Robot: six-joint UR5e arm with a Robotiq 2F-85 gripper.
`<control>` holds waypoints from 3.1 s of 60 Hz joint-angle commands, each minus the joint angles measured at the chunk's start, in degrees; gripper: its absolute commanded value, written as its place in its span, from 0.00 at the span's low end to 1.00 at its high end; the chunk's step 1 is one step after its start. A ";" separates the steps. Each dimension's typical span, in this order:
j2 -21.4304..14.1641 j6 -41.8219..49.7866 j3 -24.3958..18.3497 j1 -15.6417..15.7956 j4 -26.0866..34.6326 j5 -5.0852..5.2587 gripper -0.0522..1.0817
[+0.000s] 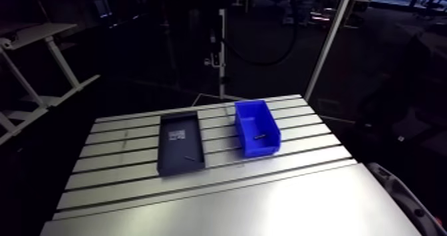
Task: Pick up the M10 bolt from the tray and put it into the blue bin.
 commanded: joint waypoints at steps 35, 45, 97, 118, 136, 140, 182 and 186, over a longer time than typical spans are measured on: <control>4.61 -7.31 1.24 -7.76 -1.80 -0.09 0.96; 6.04 -7.30 2.26 -7.76 -5.11 -0.26 0.96; 8.94 -6.85 7.47 -9.60 -10.54 -0.69 0.96; 10.28 -6.43 9.58 -9.60 -11.43 -0.70 0.96; 11.78 -6.34 10.65 -9.68 -14.99 -2.73 0.96; 11.87 -6.26 10.75 -9.60 -15.28 -3.15 0.96; 12.90 -5.43 11.80 -9.60 -15.87 -3.17 0.90; 13.42 -5.13 11.80 -9.60 -16.48 -3.24 0.90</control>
